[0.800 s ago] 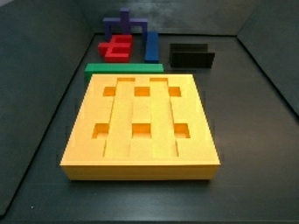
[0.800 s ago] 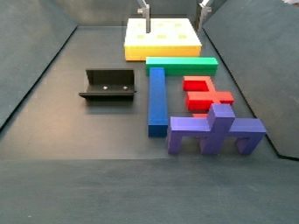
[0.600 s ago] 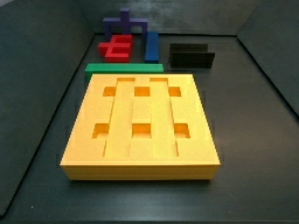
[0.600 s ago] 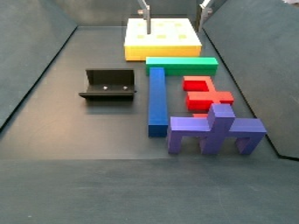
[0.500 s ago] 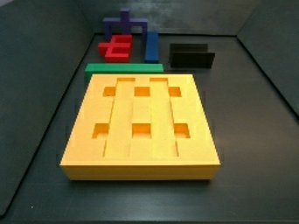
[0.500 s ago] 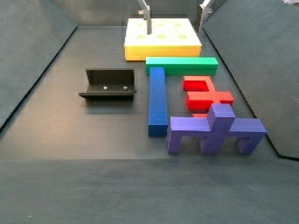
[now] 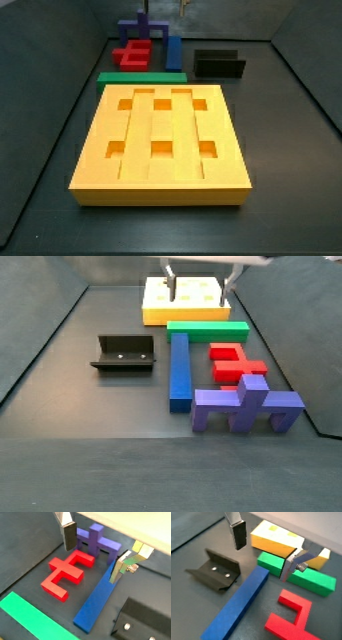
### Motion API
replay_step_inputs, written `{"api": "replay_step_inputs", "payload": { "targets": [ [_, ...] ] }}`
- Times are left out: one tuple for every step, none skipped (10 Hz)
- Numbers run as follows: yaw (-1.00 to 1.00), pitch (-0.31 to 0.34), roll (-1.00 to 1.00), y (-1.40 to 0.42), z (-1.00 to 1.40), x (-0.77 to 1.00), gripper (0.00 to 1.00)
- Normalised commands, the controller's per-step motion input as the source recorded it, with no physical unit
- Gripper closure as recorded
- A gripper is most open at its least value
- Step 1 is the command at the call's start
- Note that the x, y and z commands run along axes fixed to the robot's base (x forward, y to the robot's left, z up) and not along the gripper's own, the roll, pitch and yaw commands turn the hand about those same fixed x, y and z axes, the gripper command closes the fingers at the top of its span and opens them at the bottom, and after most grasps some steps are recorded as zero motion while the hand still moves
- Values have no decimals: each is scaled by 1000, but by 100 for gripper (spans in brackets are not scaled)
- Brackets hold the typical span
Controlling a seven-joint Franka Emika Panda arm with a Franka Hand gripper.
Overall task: Pick up the green object. Move up. Move to above the board. Insert the green object.
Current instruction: Pick up the green object.
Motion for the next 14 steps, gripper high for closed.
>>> {"api": "replay_step_inputs", "payload": {
  "targets": [
    [-817, -300, -106, -269, -334, -34, 0],
    [-920, -247, -71, -191, -331, -9, 0],
    [-937, -227, -71, -174, -314, 0, 0],
    [-1000, -60, -13, -120, -97, 0, 0],
    [-1000, 0, 19, -86, 6, 0, 0],
    [-1000, 0, 46, -123, 80, 0, 0],
    [-1000, 0, 46, -117, 80, 0, 0],
    [-1000, 0, 86, -74, 163, 0, 0],
    [-1000, 0, 119, -49, 223, 0, 0],
    [-980, 0, 164, -26, 283, -54, 0],
    [-974, 0, 174, -26, 263, -43, 0],
    [-977, 0, 61, -151, 31, 0, 0],
    [-783, -109, 0, -434, -251, 0, 0],
    [-731, -226, -37, -429, -429, -54, 0]
  ]
}}
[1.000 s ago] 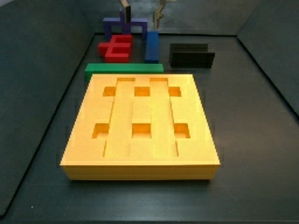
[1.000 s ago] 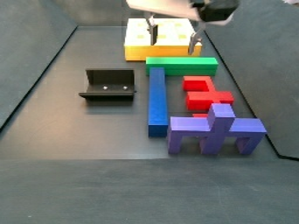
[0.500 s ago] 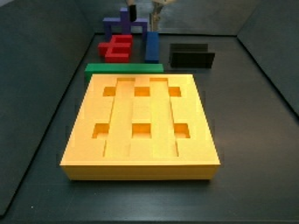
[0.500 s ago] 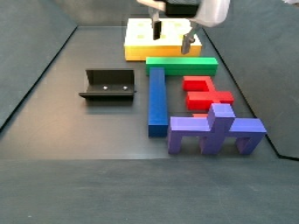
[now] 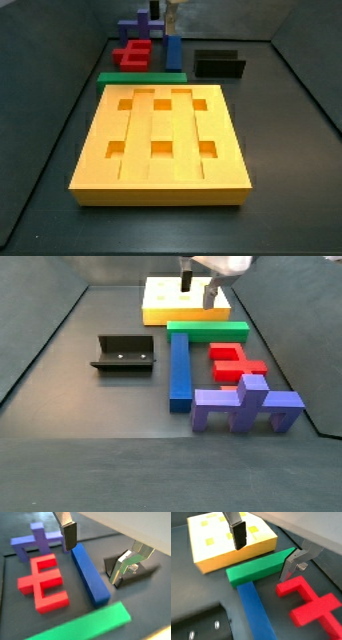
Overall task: Pick up the green object. Move up. Move to above the board. Insert the green object.
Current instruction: Pick up the green object.
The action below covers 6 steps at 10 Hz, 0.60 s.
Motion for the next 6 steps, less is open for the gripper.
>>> {"api": "replay_step_inputs", "payload": {
  "targets": [
    [-697, -286, -71, -423, -531, -137, 0],
    [-660, -256, -70, -469, -480, -117, 0],
    [-777, -140, -53, -360, -346, -14, 0],
    [-791, -113, -39, -343, -297, -6, 0],
    [-646, -77, 0, -406, -314, -43, 0],
    [-194, -3, 0, -123, -163, -40, 0]
  ]
}}
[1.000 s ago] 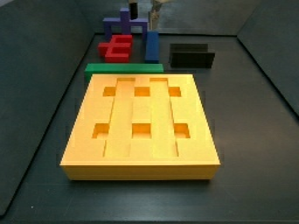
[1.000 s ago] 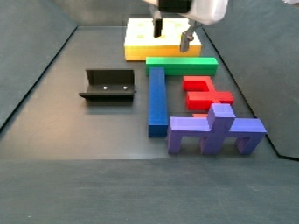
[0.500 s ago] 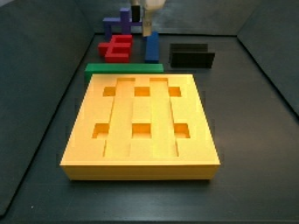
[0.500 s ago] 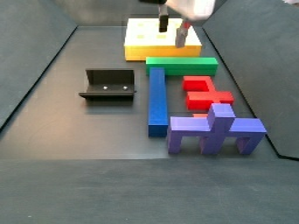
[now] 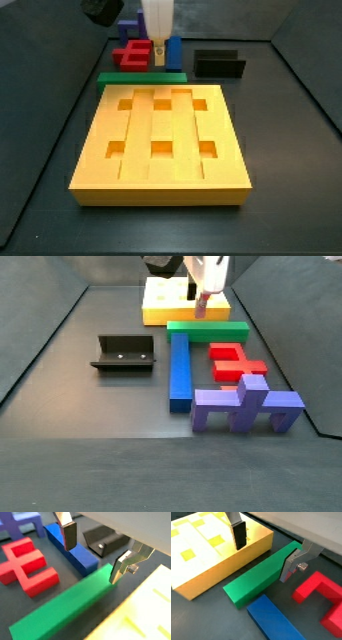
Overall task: Pick up the green object. Move up. Move to above the board. Insert the green object.
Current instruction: Pick up the green object.
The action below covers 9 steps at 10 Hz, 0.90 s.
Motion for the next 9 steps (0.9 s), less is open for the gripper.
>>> {"api": "replay_step_inputs", "payload": {
  "targets": [
    [-63, -97, 16, -223, -306, -329, 0],
    [0, -57, 56, -94, -349, -294, 0],
    [0, -43, 97, -83, -257, -257, 0],
    [0, -27, 104, -14, -249, -223, 0],
    [0, 0, 123, 0, -269, -49, 0],
    [0, 0, 94, 0, -251, 6, 0],
    [-11, 14, 77, 63, -214, 34, 0],
    [-74, 16, 90, 51, -211, 0, 0],
    [-83, 19, 96, 97, -206, 0, 0]
  ]
}}
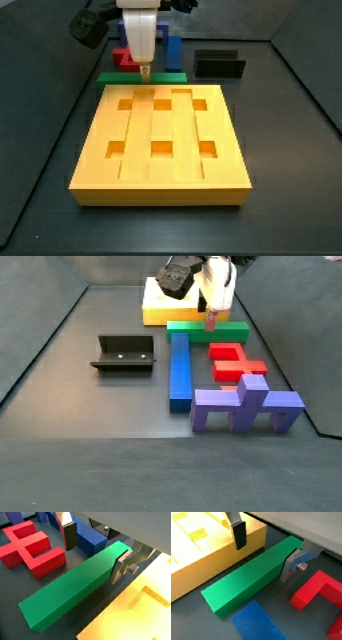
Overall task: Pick up the green object. Move up. Move to above the board. Insert the green object.
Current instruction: Pick up the green object.
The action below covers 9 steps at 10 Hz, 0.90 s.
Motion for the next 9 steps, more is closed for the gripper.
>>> {"api": "replay_step_inputs", "payload": {
  "targets": [
    [-74, 20, 91, 66, -174, 0, 0],
    [-71, 3, 71, 26, -214, 0, 0],
    [-74, 0, 46, 3, -223, 0, 0],
    [-69, 0, 31, 6, -234, 0, 0],
    [-80, 0, 33, 51, -263, -9, 0],
    [-140, 0, 0, 126, -209, -94, 0],
    [-114, 0, 0, 154, -154, -66, 0],
    [-74, 0, 0, 109, -111, -26, 0],
    [-11, 0, 0, 0, -66, 0, 0]
  ]
}}
